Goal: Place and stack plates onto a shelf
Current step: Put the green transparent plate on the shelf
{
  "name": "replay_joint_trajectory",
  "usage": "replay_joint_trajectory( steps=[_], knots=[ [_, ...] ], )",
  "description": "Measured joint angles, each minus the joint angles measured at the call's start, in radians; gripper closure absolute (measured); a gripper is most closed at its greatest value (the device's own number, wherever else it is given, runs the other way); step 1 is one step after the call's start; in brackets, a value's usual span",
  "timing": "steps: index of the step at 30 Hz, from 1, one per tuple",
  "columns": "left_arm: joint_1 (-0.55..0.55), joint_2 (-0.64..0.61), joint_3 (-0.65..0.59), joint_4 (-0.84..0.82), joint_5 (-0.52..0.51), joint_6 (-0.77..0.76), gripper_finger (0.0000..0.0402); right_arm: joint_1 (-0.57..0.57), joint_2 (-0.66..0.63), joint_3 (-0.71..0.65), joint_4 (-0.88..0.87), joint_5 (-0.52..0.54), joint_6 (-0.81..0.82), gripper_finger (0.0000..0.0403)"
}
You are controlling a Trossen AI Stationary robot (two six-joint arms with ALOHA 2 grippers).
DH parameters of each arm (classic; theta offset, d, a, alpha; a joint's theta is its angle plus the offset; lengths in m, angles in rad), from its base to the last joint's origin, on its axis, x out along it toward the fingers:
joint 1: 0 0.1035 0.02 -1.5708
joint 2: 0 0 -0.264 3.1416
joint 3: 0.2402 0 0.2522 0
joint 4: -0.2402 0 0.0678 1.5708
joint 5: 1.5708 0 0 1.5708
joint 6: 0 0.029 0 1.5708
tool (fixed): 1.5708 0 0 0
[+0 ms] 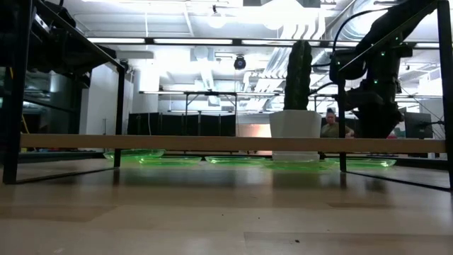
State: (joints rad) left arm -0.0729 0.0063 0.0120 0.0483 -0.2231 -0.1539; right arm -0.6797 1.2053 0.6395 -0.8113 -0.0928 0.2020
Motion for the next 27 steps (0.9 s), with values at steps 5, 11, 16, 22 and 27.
replay_joint_trajectory(
  steps=[5, 11, 16, 22, 27],
  knots=[
    [0.0, 0.0, 0.0, 0.0, 0.0, 0.0, 0.0402, 0.032, 0.013, 0.0, 0.028, 0.045, 0.007, 0.0235],
    [0.0, 0.0, 0.0, 0.0, 0.0, 0.0, 0.0401, 0.048, 0.087, 0.0, 0.047, 0.046, 0.006, 0.0235],
    [0.0, 0.0, 0.0, 0.0, 0.0, 0.0, 0.0401, 0.048, 0.164, 0.0, 0.114, 0.063, -0.001, 0.0235],
    [0.0, 0.0, 0.0, 0.0, 0.0, 0.0, 0.0402, 0.048, 0.224, 0.001, 0.15, 0.104, -0.029, 0.0236],
    [0.0, 0.0, 0.0, 0.0, 0.0, 0.0, 0.0402, 0.048, 0.223, 0.021, 0.104, 0.089, -0.023, 0.0236]
  ],
)
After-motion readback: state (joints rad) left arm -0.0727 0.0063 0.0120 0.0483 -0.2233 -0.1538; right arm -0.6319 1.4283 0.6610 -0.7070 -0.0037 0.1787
